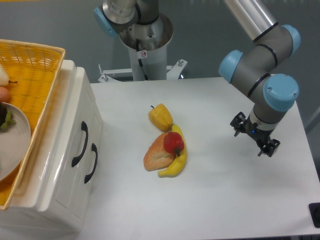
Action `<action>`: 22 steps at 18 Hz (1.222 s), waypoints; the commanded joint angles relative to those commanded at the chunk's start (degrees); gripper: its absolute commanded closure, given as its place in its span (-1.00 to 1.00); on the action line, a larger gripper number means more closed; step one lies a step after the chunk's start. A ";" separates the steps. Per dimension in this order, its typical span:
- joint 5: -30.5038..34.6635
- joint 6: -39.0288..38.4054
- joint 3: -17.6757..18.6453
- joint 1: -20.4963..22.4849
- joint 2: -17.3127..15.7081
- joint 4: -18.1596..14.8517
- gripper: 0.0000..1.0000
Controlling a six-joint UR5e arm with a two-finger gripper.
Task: Slide open the top white drawer
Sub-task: 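Move the gripper from its start pose toward the white cabinet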
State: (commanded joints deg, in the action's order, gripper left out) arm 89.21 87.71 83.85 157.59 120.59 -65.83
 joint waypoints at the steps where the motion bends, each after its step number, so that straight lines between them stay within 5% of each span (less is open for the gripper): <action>1: 0.17 0.00 0.00 -0.09 0.00 0.00 -1.00; 12: 0.27 -0.26 0.26 1.32 0.00 0.53 -1.00; 19: -6.13 -0.44 7.73 4.83 -3.60 1.05 -1.00; 22: -7.21 -10.42 9.92 4.04 -4.83 0.79 -1.00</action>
State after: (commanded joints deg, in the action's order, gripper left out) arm 82.00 77.30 93.77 161.63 115.75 -65.04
